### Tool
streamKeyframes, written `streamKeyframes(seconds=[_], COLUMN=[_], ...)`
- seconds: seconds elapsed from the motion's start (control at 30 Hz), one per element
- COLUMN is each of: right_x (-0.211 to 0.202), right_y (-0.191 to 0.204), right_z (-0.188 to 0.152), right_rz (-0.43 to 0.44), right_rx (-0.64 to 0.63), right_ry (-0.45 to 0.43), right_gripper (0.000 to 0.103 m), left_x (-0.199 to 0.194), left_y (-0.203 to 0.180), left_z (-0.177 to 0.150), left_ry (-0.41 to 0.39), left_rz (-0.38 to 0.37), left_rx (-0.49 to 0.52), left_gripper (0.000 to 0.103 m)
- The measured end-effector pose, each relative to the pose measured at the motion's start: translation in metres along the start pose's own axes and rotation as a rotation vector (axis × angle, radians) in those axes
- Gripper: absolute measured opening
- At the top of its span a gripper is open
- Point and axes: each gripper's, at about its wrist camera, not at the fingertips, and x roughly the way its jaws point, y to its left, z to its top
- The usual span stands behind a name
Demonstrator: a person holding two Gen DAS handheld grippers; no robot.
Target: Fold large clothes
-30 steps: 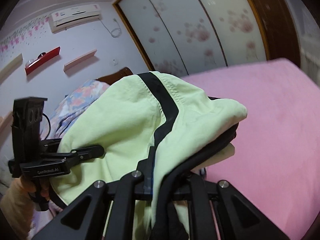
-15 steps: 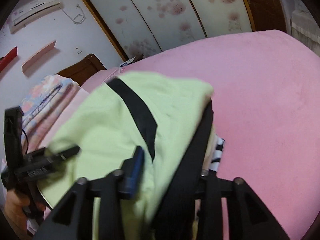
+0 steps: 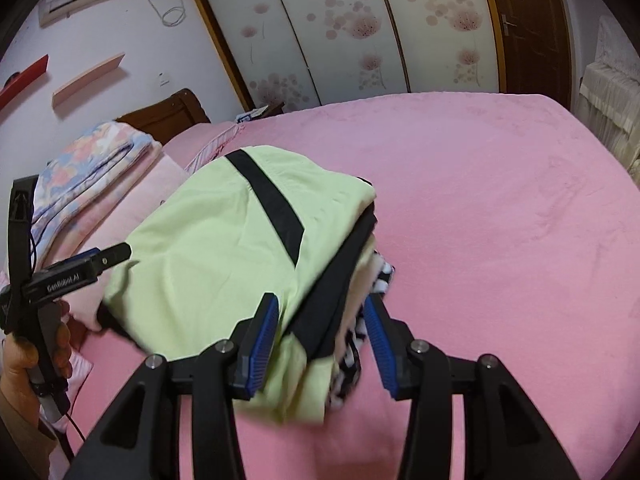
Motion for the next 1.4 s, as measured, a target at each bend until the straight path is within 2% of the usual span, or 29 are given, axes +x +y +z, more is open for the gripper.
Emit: streamKeyframes(seconds=[0.1, 0.27, 0.47, 0.63, 0.87, 1.17, 1.4], right_x=[-0.035, -0.096, -0.159, -0.213, -0.285, -0.323, -0.335], right_y=[0.005, 0.005, 0.005, 0.011, 0.012, -0.002, -0.016], right_z=[-0.009, -0.037, -0.075, -0.117, -0.17, -0.231, -0.27], right_rz=[-0.009, -0.068, -0.086, -0.097, -0.114, -0.208, -0.256], right_rx=[-0.011, -0.033, -0.008, -0.011, -0.002, 0.017, 0.088], right_ry=[0.011, 0.022, 0.07, 0.082, 0.041, 0.0, -0.016], right_gripper=[0.045, 0.045, 0.045, 0.045, 0.045, 0.045, 0.045], left_x=[-0.035, -0.107, -0.183, -0.235, -0.298, -0.343, -0.349], left_y=[-0.01, -0.026, -0.058, -0.083, -0.112, -0.149, -0.163], left_z=[-0.013, -0.042, -0.088, -0.132, -0.195, -0.264, -0.305], left_ry=[0.009, -0.016, 0.022, 0.027, 0.003, -0.075, -0.05], left_rz=[0.04, 0.0, -0.029, -0.096, -0.182, -0.172, -0.149], left_rx=[0.017, 0.01, 0.019, 0.049, 0.063, 0.128, 0.121], left_gripper=[0.091, 0.091, 0.091, 0.091, 0.091, 0.091, 0.091])
